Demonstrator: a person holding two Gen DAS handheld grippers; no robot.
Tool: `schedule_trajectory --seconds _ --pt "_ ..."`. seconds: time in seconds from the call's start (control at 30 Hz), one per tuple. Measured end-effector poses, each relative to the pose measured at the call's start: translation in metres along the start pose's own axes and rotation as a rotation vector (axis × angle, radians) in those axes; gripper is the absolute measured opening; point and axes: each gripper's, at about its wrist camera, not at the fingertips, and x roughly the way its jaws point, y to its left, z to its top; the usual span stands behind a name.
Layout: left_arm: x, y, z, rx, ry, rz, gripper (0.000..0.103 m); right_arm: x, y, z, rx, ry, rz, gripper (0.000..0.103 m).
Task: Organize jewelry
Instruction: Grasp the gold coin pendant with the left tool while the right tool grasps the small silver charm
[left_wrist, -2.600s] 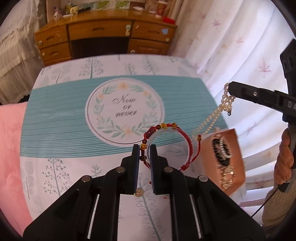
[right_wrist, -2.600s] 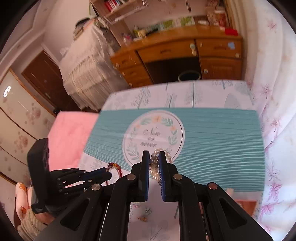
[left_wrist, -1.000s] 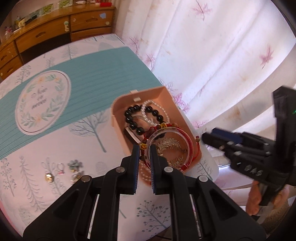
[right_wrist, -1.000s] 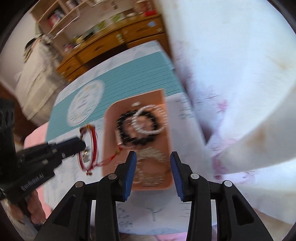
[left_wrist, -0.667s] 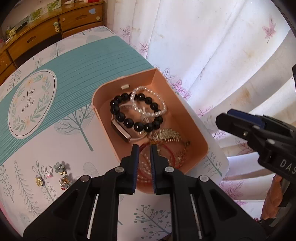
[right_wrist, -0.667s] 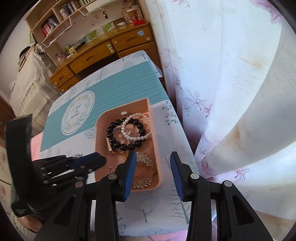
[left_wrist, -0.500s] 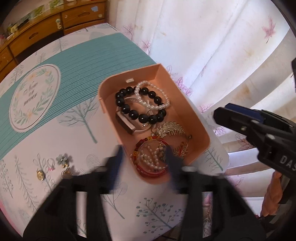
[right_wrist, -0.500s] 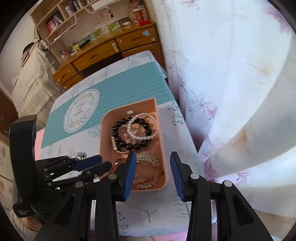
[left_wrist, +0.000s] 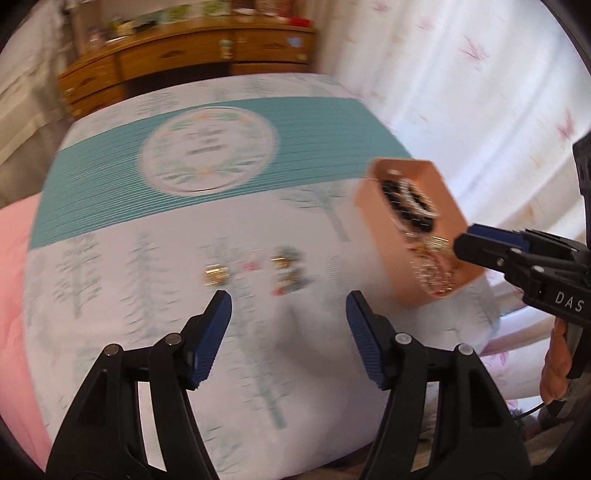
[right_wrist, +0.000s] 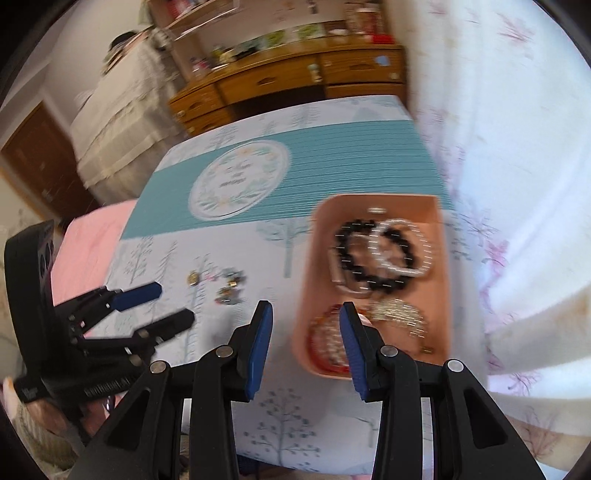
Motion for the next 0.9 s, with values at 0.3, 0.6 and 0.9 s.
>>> schedule_trajectory --seconds 0.3,0.6,0.9 --pt "-0.010 0.056 -0.021 -0.087 -0.002 0.062 0.062 0.033 0.059 0.003 -0.161 0.050 0.069 0.038" --pt "0.021 0.066 -0.016 -0.094 0.008 0.051 0.062 0.091 0.081 -0.001 -0.202 0.100 0.083 0.038" --pt "0.044 0.062 -0.009 -0.061 0.017 0.032 0.058 0.135 0.089 0.000 -0.207 0.087 0.101 0.038"
